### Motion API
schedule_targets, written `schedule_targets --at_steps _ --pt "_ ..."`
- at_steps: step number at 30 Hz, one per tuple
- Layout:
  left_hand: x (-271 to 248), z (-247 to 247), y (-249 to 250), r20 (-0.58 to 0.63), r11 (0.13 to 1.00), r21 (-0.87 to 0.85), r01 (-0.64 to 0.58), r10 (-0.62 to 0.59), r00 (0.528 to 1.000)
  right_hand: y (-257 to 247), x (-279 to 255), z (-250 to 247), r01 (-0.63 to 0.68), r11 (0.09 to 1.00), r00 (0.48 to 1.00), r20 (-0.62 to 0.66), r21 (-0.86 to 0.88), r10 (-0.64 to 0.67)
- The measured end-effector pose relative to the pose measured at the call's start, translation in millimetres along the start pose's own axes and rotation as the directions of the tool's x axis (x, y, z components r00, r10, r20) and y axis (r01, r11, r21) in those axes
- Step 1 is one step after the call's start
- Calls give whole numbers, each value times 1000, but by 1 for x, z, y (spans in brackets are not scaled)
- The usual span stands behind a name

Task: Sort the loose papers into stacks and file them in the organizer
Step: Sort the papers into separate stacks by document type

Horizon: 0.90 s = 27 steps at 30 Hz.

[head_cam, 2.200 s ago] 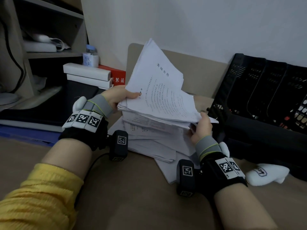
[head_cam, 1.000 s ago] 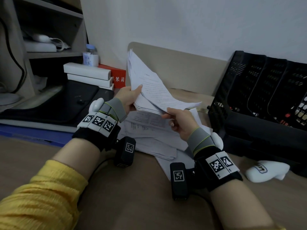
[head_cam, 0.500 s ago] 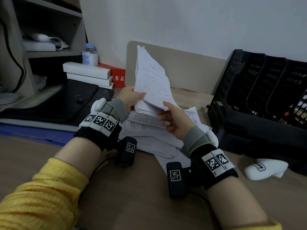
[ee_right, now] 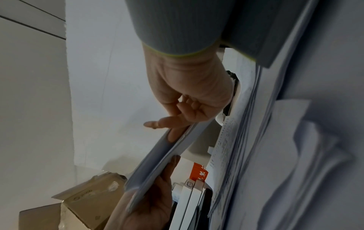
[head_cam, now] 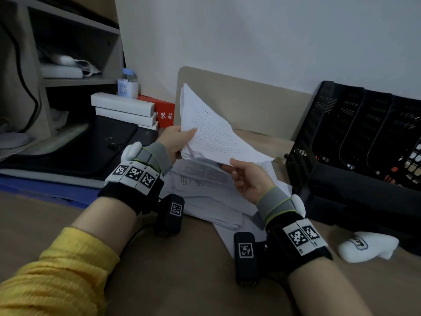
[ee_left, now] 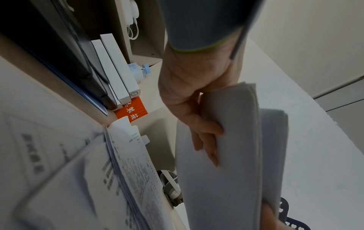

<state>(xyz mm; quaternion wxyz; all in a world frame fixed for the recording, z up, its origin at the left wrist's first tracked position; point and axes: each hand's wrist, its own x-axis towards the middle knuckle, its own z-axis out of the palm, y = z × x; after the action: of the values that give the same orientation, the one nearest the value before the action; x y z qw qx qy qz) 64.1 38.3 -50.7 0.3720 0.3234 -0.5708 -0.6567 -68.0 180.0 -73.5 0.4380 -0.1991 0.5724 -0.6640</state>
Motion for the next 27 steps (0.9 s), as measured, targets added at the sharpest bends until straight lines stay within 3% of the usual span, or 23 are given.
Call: schedule_targets --at_steps 7,10,13,15,17,19,21,24,27 --pt "-2 2 0 12 1000 25 -15 15 1000 2 -3 -2 -33 987 999 20 -155 37" --pt "-2 -1 1 -1 999 17 -42 42 999 2 5 -9 -30 992 995 -98 -125 18" --pt "-1 -7 6 -3 996 -7 -85 85 996 -1 10 -23 43 998 957 -284 -40 -52" --pt "0 -14 13 8 995 23 -95 94 995 -1 9 -31 85 996 938 -335 -17 -86" --pt "0 -20 18 58 992 73 -101 97 994 -2 7 -32 93 992 960 -271 81 -68" --pt "-1 -24 21 132 990 99 -98 84 988 -1 7 -31 61 981 993 -111 183 -41" --pt "-5 -24 23 205 984 146 -107 75 976 -1 4 -29 40 989 999 -12 145 -39" --pt "-7 -24 25 246 971 182 -156 109 963 -1 6 -29 130 990 991 11 48 -131" --pt "-10 -22 24 253 958 208 -199 144 957 -3 7 -28 310 951 949 -70 13 -308"
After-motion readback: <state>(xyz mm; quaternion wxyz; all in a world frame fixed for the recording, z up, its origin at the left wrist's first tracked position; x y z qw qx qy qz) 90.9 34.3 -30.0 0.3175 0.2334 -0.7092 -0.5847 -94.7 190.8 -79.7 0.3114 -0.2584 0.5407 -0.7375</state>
